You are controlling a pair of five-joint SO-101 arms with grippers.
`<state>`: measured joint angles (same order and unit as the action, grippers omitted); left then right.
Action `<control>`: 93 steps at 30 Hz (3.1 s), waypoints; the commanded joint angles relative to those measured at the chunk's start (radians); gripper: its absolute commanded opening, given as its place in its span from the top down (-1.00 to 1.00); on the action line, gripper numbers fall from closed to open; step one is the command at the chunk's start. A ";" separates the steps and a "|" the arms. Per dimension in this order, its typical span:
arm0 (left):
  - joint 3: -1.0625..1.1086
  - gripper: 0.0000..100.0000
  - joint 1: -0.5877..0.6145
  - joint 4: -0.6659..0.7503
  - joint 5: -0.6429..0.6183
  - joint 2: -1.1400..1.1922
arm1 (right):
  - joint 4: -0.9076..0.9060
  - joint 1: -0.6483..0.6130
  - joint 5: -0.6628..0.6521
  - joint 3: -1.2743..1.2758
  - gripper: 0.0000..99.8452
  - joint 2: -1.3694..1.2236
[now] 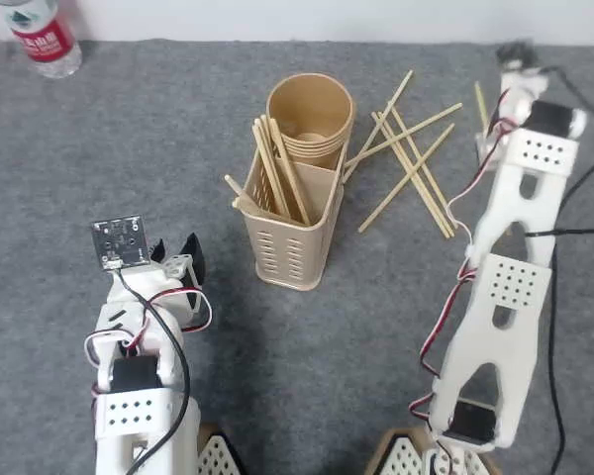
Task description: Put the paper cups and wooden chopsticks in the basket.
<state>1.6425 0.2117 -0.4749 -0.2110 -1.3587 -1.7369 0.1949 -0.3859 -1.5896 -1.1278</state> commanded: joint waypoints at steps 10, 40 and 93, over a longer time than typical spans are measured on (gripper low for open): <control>-0.012 0.65 -0.005 0.021 0.009 -0.011 | -0.062 -0.113 0.129 0.003 0.99 0.616; -0.012 0.65 0.002 0.002 0.009 -0.011 | 0.863 -0.642 0.305 1.860 0.99 1.977; -0.016 0.65 -0.006 0.006 0.009 -0.011 | 1.277 -0.567 0.460 2.159 0.71 1.871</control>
<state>1.6425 0.2117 -0.4749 -0.2110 -1.3587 -0.2332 -0.4281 -0.0054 0.7626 0.7841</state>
